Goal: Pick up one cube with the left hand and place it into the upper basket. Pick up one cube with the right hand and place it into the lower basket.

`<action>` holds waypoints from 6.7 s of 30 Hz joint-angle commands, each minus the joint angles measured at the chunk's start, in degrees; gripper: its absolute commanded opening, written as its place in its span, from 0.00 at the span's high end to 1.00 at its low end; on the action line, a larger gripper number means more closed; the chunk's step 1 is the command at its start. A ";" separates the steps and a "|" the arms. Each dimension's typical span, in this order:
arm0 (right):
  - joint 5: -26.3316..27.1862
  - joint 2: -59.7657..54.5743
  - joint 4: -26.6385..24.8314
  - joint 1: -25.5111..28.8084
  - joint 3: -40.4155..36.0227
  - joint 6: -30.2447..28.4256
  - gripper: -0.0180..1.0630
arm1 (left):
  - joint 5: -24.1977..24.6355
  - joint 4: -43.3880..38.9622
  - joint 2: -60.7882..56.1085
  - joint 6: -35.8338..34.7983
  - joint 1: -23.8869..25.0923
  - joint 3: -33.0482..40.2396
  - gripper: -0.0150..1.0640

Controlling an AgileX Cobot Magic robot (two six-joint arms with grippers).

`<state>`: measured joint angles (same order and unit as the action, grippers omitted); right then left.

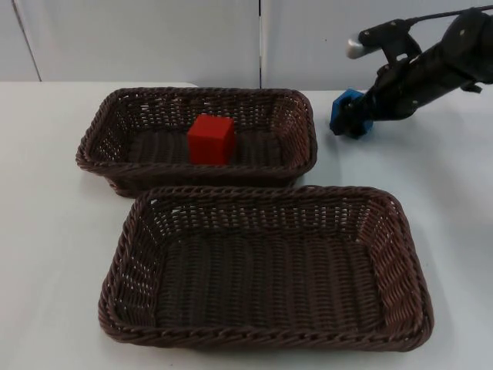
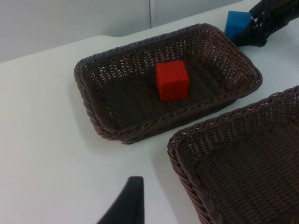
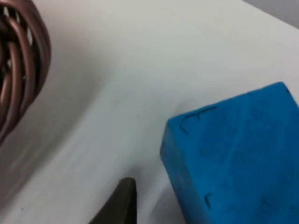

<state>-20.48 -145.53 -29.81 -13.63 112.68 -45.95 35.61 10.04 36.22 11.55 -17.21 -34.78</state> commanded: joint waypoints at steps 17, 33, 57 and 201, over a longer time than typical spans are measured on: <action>-0.77 0.84 -0.65 -0.32 0.41 -4.25 0.70 | 0.12 0.08 -0.24 -0.50 -0.08 0.22 0.07; -23.67 17.46 19.95 -0.08 0.41 18.33 0.98 | 1.61 -0.35 -0.24 -0.17 -0.08 0.22 0.07; -23.26 45.67 23.48 -0.08 -29.07 28.74 0.98 | 2.57 -1.67 -0.24 -0.02 -0.08 0.22 0.07; 5.27 32.59 18.75 -31.71 -51.14 27.09 0.30 | 2.58 -0.15 -0.24 -0.02 -0.08 0.22 0.07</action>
<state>-15.90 -113.30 -10.89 -45.01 61.40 -18.78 38.47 9.39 36.22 11.55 -17.21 -34.78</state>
